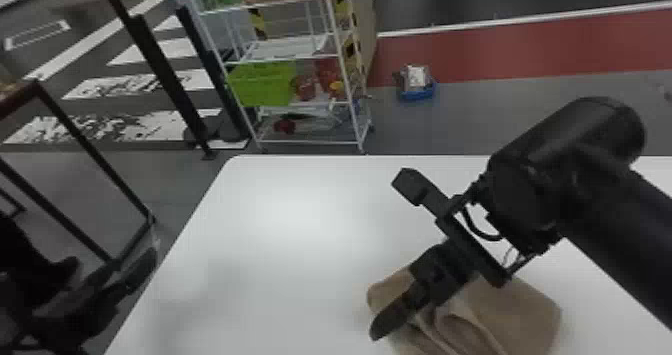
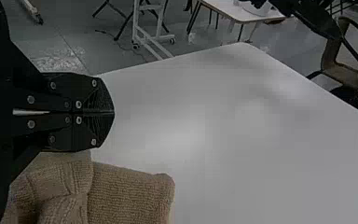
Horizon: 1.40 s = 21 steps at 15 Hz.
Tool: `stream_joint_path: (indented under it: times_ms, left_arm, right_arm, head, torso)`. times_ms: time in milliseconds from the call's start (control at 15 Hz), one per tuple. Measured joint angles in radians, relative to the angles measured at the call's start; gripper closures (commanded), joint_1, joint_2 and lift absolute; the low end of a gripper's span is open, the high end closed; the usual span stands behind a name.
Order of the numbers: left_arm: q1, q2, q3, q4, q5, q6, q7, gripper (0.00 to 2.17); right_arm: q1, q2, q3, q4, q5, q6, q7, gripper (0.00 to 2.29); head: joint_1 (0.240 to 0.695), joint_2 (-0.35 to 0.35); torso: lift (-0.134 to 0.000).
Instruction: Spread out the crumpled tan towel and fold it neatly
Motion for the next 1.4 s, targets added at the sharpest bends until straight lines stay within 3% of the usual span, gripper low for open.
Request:
stream_joint_path:
  times_ms: [200, 600, 867, 1200, 1400]
  left_arm:
    - [-0.003, -0.001, -0.002, 0.0, -0.011, 0.003, 0.0, 0.08]
    - [-0.013, 0.003, -0.003, 0.001, -0.021, 0.007, 0.0, 0.08]
    - [-0.014, 0.004, 0.007, 0.001, -0.022, 0.02, -0.002, 0.08]
    - [-0.014, 0.001, -0.002, -0.007, -0.024, 0.045, 0.0, 0.08]
    - [-0.015, -0.001, -0.006, -0.009, -0.025, 0.05, 0.001, 0.08]
  right_arm:
    - [-0.003, -0.004, 0.001, 0.019, 0.043, 0.0, 0.003, 2.11]
    - [-0.006, -0.053, 0.068, -0.012, 0.042, 0.0, 0.01, 2.09]
    - [0.006, -0.148, 0.066, -0.129, -0.007, 0.0, 0.018, 2.09]
    - [0.024, -0.249, 0.131, -0.173, -0.02, 0.0, 0.059, 2.09]
    - [0.074, -0.308, 0.081, -0.235, -0.027, 0.0, 0.133, 2.09]
  head:
    - [0.695, 0.35]
    - [0.695, 0.35]
    - [0.695, 0.35]
    - [0.695, 0.35]
    - [0.695, 0.35]
  torso:
    - [-0.122]
    - [-0.122]
    - [-0.122]
    - [-0.122]
    - [-0.122]
